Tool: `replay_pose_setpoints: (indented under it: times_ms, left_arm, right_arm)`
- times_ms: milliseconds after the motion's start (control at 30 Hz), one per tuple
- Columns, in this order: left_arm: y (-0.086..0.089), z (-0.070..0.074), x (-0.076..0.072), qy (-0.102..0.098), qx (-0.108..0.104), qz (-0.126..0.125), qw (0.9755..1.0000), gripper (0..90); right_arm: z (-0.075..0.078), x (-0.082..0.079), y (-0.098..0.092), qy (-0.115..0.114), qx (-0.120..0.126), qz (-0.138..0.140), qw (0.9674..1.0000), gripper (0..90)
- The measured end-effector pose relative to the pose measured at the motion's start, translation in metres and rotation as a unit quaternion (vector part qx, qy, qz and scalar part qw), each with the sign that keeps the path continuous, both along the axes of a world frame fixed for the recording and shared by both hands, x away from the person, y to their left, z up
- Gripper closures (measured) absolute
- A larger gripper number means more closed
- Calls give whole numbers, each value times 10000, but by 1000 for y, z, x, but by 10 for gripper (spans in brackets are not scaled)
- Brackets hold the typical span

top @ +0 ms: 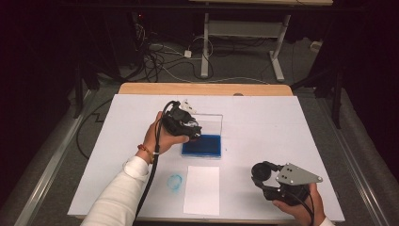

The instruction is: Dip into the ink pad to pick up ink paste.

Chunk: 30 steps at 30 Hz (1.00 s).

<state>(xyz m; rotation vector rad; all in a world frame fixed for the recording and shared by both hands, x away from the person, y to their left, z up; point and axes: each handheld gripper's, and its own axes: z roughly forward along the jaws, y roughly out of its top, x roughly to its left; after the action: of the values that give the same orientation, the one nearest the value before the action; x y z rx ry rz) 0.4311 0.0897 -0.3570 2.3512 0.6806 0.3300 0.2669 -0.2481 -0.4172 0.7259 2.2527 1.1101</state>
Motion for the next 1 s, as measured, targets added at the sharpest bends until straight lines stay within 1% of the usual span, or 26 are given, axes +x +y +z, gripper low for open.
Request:
replay_pose_setpoints:
  times_ms: [100,167,200,267,333,367,467,533,600,667,733,800,1000]
  left_arm:
    - [0,17,-2,-107,15,-43,9999,549]
    - [0,24,-4,-192,19,-24,9998,549]
    - [0,27,-4,-198,-4,-38,9998,550]
    - [0,31,-4,-232,-17,-40,9997,550]
    - [1,35,-4,-205,-56,-45,9998,549]
    - [0,36,-4,-221,-36,-39,9997,549]
    - [0,35,-4,-174,4,-71,9998,549]
    - [0,32,-4,-112,-29,-69,9999,550]
    - [-1,29,-3,-105,7,-63,9999,549]
    - [-3,23,-3,-39,38,-90,9999,549]
    - [-4,14,-2,-2,119,-82,9999,549]
    - [-4,5,0,106,78,-69,9999,549]
    - [-5,-24,6,345,177,-28,9992,549]
  right_arm:
    - [1,0,0,-15,7,0,10000,382]
    - [1,0,0,-16,10,-6,10000,383]
    - [1,0,0,-17,5,2,10000,382]
    - [1,-1,0,-18,-4,6,10000,383]
    - [1,-1,0,-31,19,20,10000,382]
    - [1,-1,0,-32,22,17,10000,382]
    - [1,-1,0,-31,21,12,10000,383]
    - [1,-1,0,-28,18,9,10000,383]
    - [1,-1,0,-27,7,24,10000,383]
    - [1,-1,0,-43,10,32,10000,382]
    - [1,-1,0,-30,11,23,10000,382]
    - [0,-1,0,-29,4,27,10000,382]
    - [-1,0,0,-13,-15,28,10000,383]
